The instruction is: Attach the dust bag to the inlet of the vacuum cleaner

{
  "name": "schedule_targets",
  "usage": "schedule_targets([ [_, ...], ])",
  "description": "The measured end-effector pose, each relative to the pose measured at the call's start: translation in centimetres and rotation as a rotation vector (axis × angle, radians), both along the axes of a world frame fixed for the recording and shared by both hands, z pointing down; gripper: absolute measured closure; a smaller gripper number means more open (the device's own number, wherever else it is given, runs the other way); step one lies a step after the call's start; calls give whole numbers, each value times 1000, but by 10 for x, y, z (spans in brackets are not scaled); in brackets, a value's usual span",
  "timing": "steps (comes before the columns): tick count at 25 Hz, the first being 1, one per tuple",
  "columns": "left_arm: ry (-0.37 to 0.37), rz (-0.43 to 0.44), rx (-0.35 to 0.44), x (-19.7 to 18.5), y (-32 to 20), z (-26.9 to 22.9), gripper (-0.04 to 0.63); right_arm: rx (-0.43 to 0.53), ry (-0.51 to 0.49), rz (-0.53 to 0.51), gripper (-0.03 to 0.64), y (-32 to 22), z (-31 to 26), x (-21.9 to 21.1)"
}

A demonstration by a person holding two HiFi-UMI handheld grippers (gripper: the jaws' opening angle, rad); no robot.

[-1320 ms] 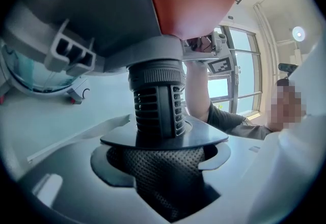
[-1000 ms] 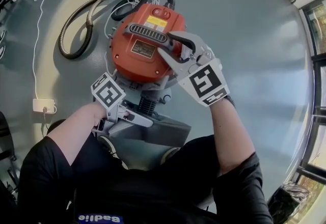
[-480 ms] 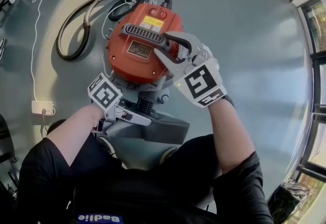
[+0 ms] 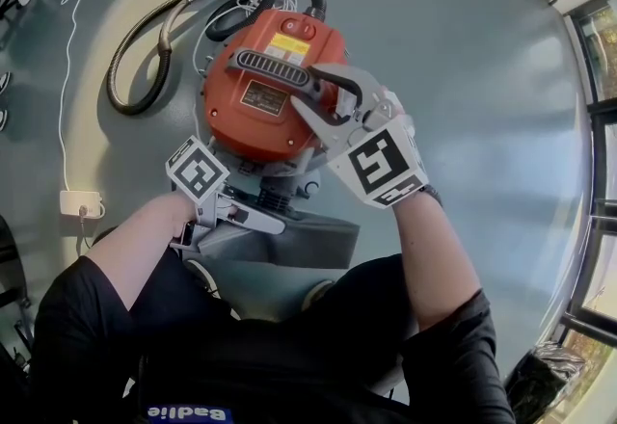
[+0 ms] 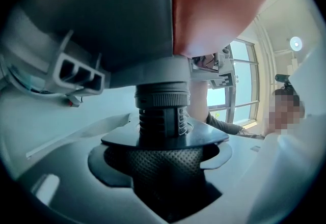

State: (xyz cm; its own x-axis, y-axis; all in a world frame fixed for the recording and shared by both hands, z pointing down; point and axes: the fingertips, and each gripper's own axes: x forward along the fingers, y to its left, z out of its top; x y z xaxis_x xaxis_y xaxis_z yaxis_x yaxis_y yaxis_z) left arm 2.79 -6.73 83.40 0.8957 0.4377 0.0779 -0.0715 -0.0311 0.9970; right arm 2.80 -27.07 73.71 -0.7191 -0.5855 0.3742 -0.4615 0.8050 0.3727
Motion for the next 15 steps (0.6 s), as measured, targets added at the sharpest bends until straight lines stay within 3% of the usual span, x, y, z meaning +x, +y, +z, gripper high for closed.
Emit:
schedule_targets([
  [6, -58, 38, 92, -12, -3, 15, 97, 8, 13, -4, 472, 0, 0, 0],
  [15, -106, -19, 133, -56, -27, 14, 111, 23, 30, -2, 471, 0, 0, 1],
])
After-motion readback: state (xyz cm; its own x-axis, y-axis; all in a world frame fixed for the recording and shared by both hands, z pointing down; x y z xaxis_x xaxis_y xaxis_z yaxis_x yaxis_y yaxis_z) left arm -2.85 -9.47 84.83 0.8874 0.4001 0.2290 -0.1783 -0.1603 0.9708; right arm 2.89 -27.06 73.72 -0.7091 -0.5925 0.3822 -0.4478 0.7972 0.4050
